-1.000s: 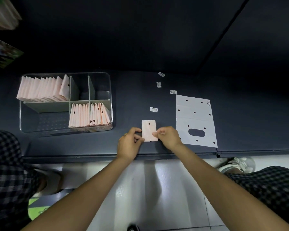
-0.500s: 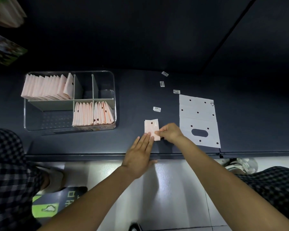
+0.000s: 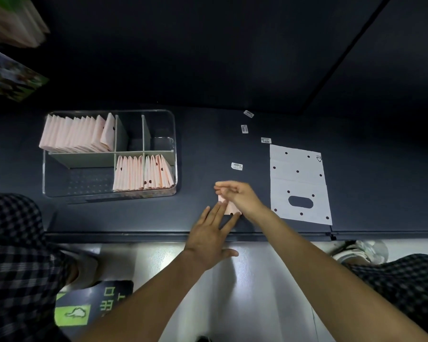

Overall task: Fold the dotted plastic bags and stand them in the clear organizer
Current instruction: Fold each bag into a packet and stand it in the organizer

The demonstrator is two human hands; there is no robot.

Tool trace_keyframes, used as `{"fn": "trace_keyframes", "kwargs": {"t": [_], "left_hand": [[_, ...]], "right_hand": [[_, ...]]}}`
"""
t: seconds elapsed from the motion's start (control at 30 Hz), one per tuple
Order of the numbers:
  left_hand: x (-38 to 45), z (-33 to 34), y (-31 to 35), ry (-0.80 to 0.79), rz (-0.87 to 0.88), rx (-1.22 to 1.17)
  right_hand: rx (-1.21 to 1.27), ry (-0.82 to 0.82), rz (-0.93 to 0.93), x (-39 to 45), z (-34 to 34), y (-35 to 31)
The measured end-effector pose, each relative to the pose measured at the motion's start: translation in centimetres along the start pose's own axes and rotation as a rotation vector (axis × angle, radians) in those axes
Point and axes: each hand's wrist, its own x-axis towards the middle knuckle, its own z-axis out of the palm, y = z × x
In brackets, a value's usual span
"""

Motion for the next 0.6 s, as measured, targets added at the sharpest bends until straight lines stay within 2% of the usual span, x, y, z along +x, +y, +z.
{"fn": "trace_keyframes", "kwargs": {"t": [0.1, 0.17, 0.23, 0.3, 0.37, 0.43, 0.53, 0.6], "left_hand": [[0.1, 0.1, 0.0, -0.003, -0.002, -0.004], [0.1, 0.1, 0.0, -0.01, -0.005, -0.008], [0.2, 0.2, 0.1, -0.01, -0.009, -0.008], [0.2, 0.1, 0.1, -0.005, -0.007, -0.037], [-0.1, -0.1, 0.2, 0.025, -0.024, -0.151], [-0.5, -0.6, 0.2, 0.115, -0.075, -0.325], [-0.6, -1.3, 0.5, 0.266, -0.232, -0.587], [-0.1, -1.9, 0.8, 0.282, -0.352, -0.754]], "right_hand": [[0.091, 0.047, 0.012, 1.3, -0.5, -0.2], [0.053, 0.1, 0.0, 2.0, -0.7, -0.1], [-0.139, 0.187, -0.069, 2.4, -1.2, 0.0], [-0.422, 0.202, -0.154, 2.4, -2.0, 0.1], [-0.672, 0.159, -0.183, 2.1, -2.7, 0.5], [-0.823, 0.154, -0.146, 1.5, -3.2, 1.0], [-0.906, 0.186, -0.074, 0.0, -3.5, 2.0], [-0.922, 0.216, -0.046, -1.2, -3.3, 2.7]]}}
